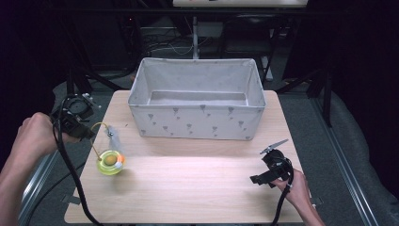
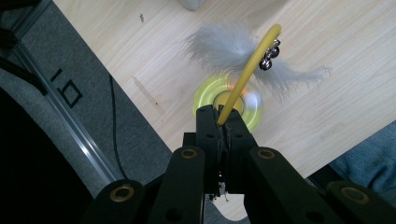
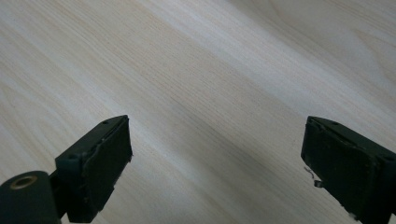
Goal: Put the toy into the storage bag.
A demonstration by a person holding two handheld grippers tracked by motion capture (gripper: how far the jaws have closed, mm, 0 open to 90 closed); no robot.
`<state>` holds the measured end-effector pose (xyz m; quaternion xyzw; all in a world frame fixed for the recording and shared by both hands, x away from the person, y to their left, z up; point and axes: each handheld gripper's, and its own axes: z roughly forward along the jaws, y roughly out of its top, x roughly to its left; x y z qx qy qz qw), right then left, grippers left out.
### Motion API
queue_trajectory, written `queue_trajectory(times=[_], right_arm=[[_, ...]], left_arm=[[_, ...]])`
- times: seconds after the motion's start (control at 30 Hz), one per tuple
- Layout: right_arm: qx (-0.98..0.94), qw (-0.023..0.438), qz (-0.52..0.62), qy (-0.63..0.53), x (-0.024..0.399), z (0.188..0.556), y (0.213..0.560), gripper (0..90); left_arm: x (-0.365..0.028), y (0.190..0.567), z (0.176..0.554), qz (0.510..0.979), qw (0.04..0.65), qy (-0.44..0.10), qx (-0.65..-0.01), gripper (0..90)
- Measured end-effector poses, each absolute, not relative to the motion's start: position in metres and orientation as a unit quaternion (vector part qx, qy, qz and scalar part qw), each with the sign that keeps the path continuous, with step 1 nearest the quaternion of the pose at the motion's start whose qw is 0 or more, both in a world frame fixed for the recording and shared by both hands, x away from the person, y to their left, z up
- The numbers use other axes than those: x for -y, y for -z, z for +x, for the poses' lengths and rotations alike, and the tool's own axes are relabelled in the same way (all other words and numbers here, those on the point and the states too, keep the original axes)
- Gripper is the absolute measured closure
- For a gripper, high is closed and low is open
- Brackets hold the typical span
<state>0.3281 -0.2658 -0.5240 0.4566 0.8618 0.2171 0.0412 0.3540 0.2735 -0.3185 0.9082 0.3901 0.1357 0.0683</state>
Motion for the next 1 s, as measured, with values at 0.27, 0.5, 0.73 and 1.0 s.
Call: queue_trajectory(times=[0.27, 0.5, 0.73, 1.0], right_arm=[[-0.859, 0.038, 0.459, -0.223, 0.266, 0.328, 0.524, 8.2], [-0.859, 0.037, 0.459, -0.222, 0.266, 0.328, 0.524, 8.2], [-0.86, 0.037, 0.459, -0.22, 0.266, 0.328, 0.524, 8.2], [-0.861, 0.039, 0.456, -0.22, 0.267, 0.328, 0.524, 8.2]], left_arm=[[-0.265, 0.309, 0.358, 0.913, 0.06, -0.141, -0.379, 88.2], [-0.258, 0.3, 0.363, 0.916, 0.052, -0.146, -0.37, 88.2], [-0.251, 0.294, 0.367, 0.919, 0.044, -0.144, -0.363, 88.1], [-0.244, 0.286, 0.372, 0.922, 0.042, -0.144, -0.357, 88.1]])
